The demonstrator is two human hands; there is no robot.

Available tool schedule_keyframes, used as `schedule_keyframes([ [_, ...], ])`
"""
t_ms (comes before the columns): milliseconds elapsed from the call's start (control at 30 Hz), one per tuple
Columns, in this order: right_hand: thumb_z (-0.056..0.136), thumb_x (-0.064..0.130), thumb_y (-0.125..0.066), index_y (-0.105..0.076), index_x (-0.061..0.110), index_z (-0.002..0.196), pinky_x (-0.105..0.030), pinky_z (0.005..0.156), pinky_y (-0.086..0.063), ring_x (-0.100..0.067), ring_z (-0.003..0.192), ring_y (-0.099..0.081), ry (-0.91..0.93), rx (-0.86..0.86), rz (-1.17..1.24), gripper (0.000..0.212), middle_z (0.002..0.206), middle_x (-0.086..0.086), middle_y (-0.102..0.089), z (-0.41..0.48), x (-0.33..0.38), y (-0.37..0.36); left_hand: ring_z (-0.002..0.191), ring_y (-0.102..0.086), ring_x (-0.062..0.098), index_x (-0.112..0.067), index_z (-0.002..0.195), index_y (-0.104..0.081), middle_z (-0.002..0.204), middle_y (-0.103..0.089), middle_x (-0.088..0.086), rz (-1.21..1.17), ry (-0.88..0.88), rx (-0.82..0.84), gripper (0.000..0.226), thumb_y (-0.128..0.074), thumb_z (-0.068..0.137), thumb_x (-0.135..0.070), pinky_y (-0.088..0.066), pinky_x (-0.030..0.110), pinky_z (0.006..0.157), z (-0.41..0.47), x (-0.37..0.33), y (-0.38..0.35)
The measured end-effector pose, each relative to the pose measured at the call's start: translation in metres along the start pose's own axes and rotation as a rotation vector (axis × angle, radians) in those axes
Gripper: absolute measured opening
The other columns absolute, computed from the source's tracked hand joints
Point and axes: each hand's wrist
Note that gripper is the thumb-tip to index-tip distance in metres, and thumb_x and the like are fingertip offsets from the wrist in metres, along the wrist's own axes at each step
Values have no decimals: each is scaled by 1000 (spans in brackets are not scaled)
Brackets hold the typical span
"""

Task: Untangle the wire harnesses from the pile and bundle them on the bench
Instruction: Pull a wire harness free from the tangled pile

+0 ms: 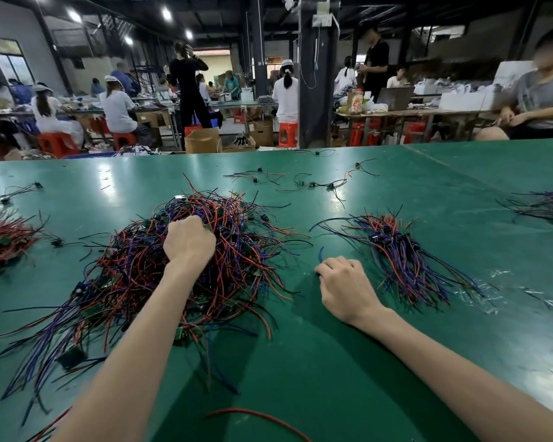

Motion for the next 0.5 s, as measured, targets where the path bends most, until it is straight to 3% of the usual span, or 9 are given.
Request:
schedule_keyframes([
  [133,93,19,-39,-58,20,115,-32,96,-31,-17,110,-48,-8,7,32,29,116,4,-58,0,-1,-1,104,-55,29,-8,98,-67,102,-66,12,380,-111,9,16,-56,92,-17,-41,33,67,6,-12,-7],
  [233,93,19,-39,-57,20,115,-32,96,-32,-17,110,-48,-8,11,40,29,117,4,-57,0,0,0,111,-50,28,-10,93,-67,101,-68,9,486,-141,-3,18,-59,92,-27,-40,33,79,13,-15,-15],
  [367,94,18,-39,-57,19,115,-33,96,-32,-18,109,-48,-9,16,58,28,116,3,-56,0,-1,1,118,-45,31,-9,100,-66,113,-64,13,475,-108,-25,19,-60,90,-24,-36,37,97,23,-15,-18],
  [500,94,19,-39,-57,20,112,-33,94,-32,-17,109,-47,-19,21,83,26,114,4,-56,1,-1,1,106,-52,36,-2,99,-58,102,-65,21,328,-172,-119,15,-57,85,-10,-40,39,91,24,-22,-6],
])
Point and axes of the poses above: each hand's wrist, its own z-axis towards the middle knuckle, its own y-axis out of the back of the hand, x = y × z
